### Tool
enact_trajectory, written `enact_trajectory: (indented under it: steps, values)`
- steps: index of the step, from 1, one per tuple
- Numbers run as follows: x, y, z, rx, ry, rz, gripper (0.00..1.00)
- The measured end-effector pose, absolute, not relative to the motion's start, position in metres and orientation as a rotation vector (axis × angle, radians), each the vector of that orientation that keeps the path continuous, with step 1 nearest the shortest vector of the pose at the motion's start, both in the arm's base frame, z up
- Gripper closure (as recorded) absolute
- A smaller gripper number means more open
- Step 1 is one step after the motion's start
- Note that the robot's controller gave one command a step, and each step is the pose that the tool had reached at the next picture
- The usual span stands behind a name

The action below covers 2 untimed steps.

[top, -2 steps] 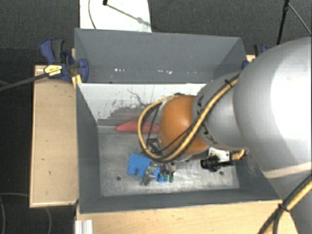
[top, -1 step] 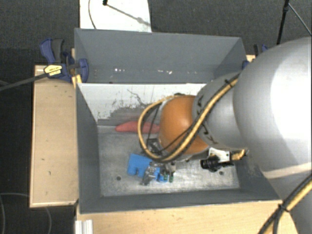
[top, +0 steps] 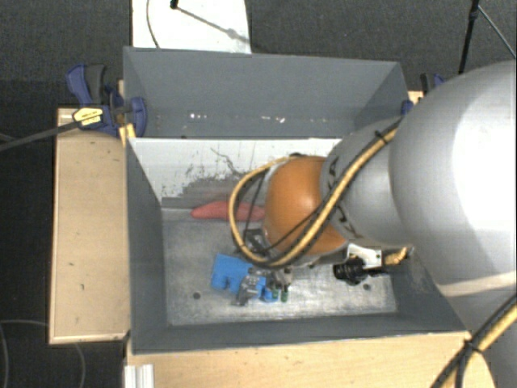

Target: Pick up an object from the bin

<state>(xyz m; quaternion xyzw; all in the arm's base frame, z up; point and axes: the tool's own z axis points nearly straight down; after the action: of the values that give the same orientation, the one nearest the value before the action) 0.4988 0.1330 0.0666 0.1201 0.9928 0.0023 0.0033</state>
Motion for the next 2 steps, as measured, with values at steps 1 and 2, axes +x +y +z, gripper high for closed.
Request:
enact_trajectory:
  steps: [1, 2]
  values:
    - [0.498, 0.133, 0.077, 0.375, 3.115, 0.006, 1.00]
    - [0.498, 0.133, 0.087, 0.376, 3.117, 0.003, 1.00]
